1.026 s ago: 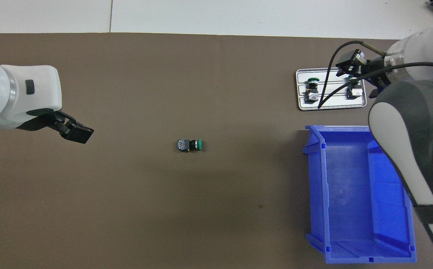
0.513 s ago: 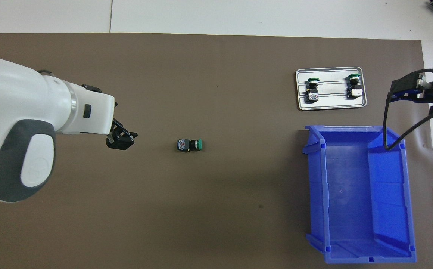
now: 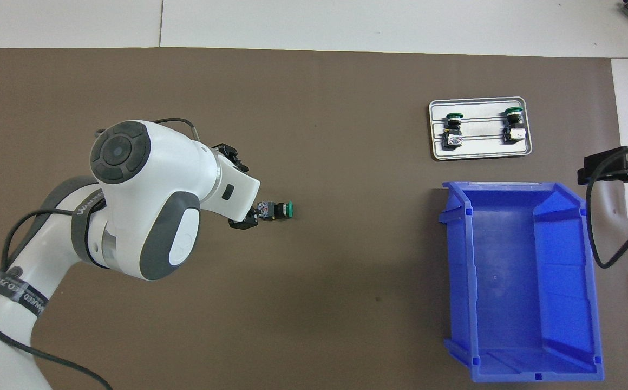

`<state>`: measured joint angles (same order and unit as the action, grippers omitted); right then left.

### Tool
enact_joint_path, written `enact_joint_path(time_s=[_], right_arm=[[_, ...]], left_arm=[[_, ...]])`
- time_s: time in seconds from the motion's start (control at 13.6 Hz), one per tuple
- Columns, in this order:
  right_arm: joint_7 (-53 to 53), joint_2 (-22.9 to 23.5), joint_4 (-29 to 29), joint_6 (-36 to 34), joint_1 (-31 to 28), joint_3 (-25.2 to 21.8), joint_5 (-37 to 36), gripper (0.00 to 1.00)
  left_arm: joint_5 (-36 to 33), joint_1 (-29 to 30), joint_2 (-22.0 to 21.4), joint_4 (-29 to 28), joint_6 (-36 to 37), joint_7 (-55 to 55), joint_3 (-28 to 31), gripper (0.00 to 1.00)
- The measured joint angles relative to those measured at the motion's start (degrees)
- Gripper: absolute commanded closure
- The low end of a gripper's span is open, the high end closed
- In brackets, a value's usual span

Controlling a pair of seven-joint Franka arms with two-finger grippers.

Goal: Place and press button with both arms
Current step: 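Grasp the green button with the left gripper and lift it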

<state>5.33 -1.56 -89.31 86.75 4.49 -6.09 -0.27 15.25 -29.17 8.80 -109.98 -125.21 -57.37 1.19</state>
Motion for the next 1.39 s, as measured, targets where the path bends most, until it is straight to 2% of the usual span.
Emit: enact_joint_path(time_s=[0.66, 1.03, 1.17, 1.25, 1.39], right_arm=[[-0.04, -1.13, -2.17, 0.24, -1.23, 0.05, 0.00, 0.00], [-0.04, -1.13, -2.23, 1.16, -1.02, 0.10, 0.00, 0.00], [-0.04, -1.13, -2.26, 1.39, -0.76, 0.20, -0.09, 0.00], [-0.04, -1.13, -2.26, 1.40, -0.49, 0.16, -0.11, 0.00], [-0.04, -1.13, -2.26, 1.40, 1.13, -1.15, -0.18, 0.00]], left_arm=[[0.15, -6.67, 9.99, -1.45, -12.29, -0.17, 0.07, 0.05], [0.15, -7.07, 12.43, -2.19, -16.41, -0.35, 0.09, 0.05], [0.15, -7.19, 13.36, -2.68, -17.81, -0.36, 0.09, 0.08], [0.15, -7.21, 13.68, -2.73, -18.03, -0.38, 0.10, 0.17], [0.15, -7.21, 13.82, -2.68, -18.50, -0.39, 0.22, 0.80]])
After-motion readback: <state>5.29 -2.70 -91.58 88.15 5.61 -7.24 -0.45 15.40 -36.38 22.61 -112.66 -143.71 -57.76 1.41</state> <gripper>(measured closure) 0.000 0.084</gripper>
